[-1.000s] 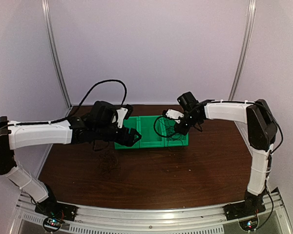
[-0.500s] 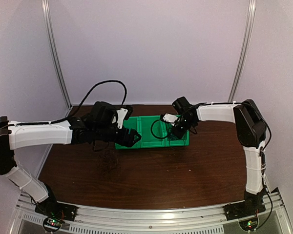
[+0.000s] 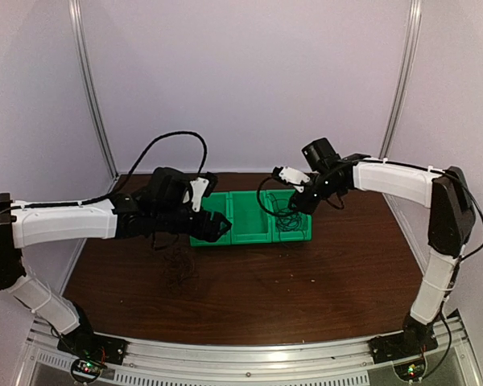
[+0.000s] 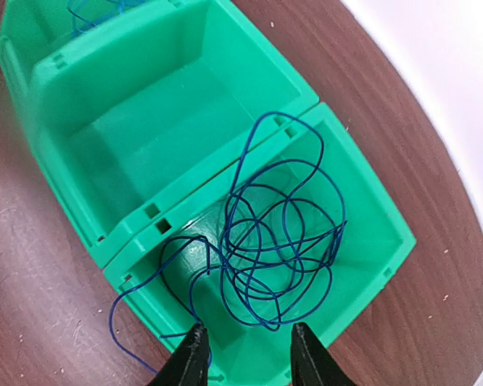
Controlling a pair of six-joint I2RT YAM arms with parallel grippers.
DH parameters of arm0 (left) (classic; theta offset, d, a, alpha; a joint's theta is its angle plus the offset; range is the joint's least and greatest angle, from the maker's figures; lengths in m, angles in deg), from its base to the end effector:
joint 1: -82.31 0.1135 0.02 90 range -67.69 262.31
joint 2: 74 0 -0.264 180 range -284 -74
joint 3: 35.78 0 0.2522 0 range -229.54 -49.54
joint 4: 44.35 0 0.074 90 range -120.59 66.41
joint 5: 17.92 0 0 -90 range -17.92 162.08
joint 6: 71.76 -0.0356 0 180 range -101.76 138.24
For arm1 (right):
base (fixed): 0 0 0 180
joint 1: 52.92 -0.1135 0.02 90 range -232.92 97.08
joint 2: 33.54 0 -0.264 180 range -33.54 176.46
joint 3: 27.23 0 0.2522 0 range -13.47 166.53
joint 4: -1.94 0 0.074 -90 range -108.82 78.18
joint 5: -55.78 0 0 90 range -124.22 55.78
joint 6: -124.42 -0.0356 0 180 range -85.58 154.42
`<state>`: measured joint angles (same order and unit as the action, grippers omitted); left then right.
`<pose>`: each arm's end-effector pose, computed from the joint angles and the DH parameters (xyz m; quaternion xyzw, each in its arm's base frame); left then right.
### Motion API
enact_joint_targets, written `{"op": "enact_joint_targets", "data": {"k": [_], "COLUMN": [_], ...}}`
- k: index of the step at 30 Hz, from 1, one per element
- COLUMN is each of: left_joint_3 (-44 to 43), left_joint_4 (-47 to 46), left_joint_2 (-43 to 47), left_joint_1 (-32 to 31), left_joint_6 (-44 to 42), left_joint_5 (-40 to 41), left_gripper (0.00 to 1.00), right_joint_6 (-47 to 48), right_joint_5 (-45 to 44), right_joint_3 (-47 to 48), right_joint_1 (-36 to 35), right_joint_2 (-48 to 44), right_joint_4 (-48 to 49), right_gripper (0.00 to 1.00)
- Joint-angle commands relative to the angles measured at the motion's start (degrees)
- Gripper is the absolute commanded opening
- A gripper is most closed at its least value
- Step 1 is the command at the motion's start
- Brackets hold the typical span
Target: Untangle the cables
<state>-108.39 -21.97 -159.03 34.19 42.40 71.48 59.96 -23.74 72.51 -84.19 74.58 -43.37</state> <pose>0.2223 -0.2485 0.2597 0.1863 0.8664 -0.2770 0.3714 0.3523 0.2216 0.2398 -0.4752 0.8188 0.1022 0.3056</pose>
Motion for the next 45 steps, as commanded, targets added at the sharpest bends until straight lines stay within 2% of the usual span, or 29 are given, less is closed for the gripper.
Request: {"op": "enact_joint_targets", "data": {"k": [1, 6, 11, 20, 33, 36, 39, 45], "left_joint_3": [0.4, 0.4, 0.4, 0.8, 0.2, -0.1, -0.2, -0.3], "left_joint_4": [-2.3, -2.8, -2.4, -2.3, -2.2, -2.2, -2.3, -1.8], "left_joint_2": [1.5, 1.0, 1.2, 1.2, 0.4, 0.0, -0.1, 0.7], "left_joint_1": [-0.1, -0.1, -0.1, -0.1, -0.1, -0.1, -0.1, -0.1], "left_joint_6": [-1.0, -0.7, -0.8, -0.6, -1.1, -1.2, -1.1, -1.2], "left_joint_5": [2.1, 2.2, 2.4, 2.8, 2.7, 2.4, 2.3, 2.5], "left_gripper": [0.81, 0.81, 0.82, 0.82, 0.82, 0.82, 0.83, 0.82], "right_joint_6": [5.3, 9.2, 10.0, 9.5, 9.6, 8.5, 7.4, 7.0], "right_joint_5": [3.7, 8.3, 7.2, 5.0, 5.2, 3.6, 3.0, 3.4], "right_joint_3": [-5.2, -11.0, -14.6, -15.4, -14.9, -14.3, -13.0, -8.8], "right_joint_1": [-0.4, -1.7, -4.0, -4.7, -5.3, -5.4, -5.4, -5.1], "right_joint_2": [-5.1, -5.8, -4.6, -2.4, 0.6, 1.3, 1.1, -2.2], "right_joint_4": [-1.4, -1.1, 1.4, 4.7, 4.9, 6.0, 6.1, 3.1], "right_gripper": [0.36, 0.30, 0.25, 0.29, 0.29, 0.19, 0.01, 0.00]}}
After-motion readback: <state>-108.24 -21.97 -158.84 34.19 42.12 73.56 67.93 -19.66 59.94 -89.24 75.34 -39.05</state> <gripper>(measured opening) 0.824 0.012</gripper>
